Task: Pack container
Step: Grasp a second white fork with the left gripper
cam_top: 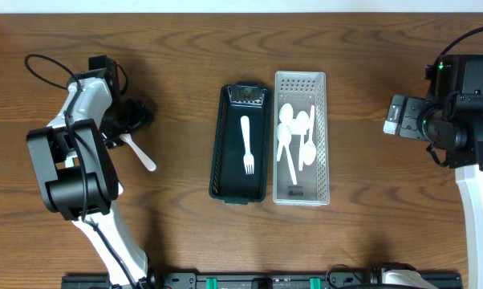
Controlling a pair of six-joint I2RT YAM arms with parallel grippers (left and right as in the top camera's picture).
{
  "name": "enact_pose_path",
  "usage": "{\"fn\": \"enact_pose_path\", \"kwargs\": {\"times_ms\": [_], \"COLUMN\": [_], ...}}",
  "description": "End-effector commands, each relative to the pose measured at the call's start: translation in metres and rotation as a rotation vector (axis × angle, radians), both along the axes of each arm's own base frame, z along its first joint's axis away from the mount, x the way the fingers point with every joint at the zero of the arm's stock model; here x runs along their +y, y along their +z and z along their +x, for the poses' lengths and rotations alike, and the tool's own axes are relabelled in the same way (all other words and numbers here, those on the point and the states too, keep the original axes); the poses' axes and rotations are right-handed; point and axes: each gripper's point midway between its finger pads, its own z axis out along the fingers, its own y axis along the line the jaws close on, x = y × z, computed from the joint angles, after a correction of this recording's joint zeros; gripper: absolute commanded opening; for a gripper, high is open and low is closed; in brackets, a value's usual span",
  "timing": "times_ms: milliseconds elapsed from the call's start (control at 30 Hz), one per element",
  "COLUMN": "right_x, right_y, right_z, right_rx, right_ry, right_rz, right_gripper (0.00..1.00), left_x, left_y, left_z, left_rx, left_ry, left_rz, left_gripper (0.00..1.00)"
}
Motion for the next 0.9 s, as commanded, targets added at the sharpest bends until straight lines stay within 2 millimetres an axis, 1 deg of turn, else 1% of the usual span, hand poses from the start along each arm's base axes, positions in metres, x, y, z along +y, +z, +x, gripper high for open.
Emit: {"fn": "enact_pose_path", "kwargs": {"times_ms": [0, 33, 67, 133, 167, 233, 333, 500, 600, 667, 733, 767, 800, 833, 867], "right_x": [-0.001, -0.001, -0.001, -0.001, -0.001, -0.001, -0.001, -0.001, -0.001, -0.001, -0.001, -0.001, -0.001, -0.001, -0.001], "right_y": [-0.004, -0.004, -0.004, -0.004, -0.004, -0.004, -0.004, -0.004, -0.004, -0.004, -0.004, -0.004, -0.004, -0.004, -0.004], "right_z": [0.000, 0.000, 0.000, 0.000, 0.000, 0.000, 0.000, 0.000, 0.000, 0.000, 0.000, 0.000, 0.000, 0.000, 0.000], "right_rx": [0.016, 0.016, 0.016, 0.015, 0.015, 0.015, 0.015, 0.015, 0.015, 0.015, 0.015, 0.015, 0.015, 0.015, 0.014], "right_ry": [0.003, 0.003, 0.003, 0.003, 0.003, 0.003, 0.003, 0.003, 0.003, 0.003, 0.003, 0.003, 0.003, 0.003, 0.003], "right_rz": [-0.005, -0.005, -0.005, -0.004, -0.005, -0.004, -0.004, -0.004, -0.005, -0.005, -0.004, -0.004, -0.004, -0.005, -0.005], "right_gripper": [0.98, 0.98, 0.98, 0.98, 0.98, 0.98, 0.98, 0.98, 0.98, 0.98, 0.98, 0.98, 0.98, 0.98, 0.98], "left_x": [0.002, 0.002, 0.002, 0.002, 0.001, 0.001, 0.001, 0.002, 0.002, 0.002, 0.002, 0.002, 0.002, 0.002, 0.001], "left_y": [-0.021, -0.021, -0.020, -0.020, -0.020, -0.020, -0.020, -0.020, -0.020, -0.020, -0.020, -0.019, -0.017, -0.013, -0.010], "left_z": [-0.010, -0.011, -0.012, -0.013, -0.013, -0.013, -0.013, -0.013, -0.012, -0.012, -0.012, -0.012, -0.012, -0.012, -0.011], "left_rx": [0.058, 0.061, 0.064, 0.068, 0.069, 0.069, 0.069, 0.068, 0.068, 0.068, 0.066, 0.063, 0.061, 0.055, 0.048], "left_ry": [0.006, 0.006, 0.006, 0.006, 0.006, 0.006, 0.006, 0.006, 0.005, -0.008, -0.026, -0.035, -0.044, -0.048, -0.052], "left_rz": [-0.012, -0.013, -0.014, -0.014, -0.014, -0.014, -0.014, -0.014, -0.014, -0.014, -0.014, -0.013, -0.013, -0.012, -0.010], "left_gripper": [0.74, 0.66, 0.61, 0.59, 0.57, 0.47, 0.38, 0.30, 0.29, 0.26, 0.25, 0.23, 0.19, 0.19, 0.13]}}
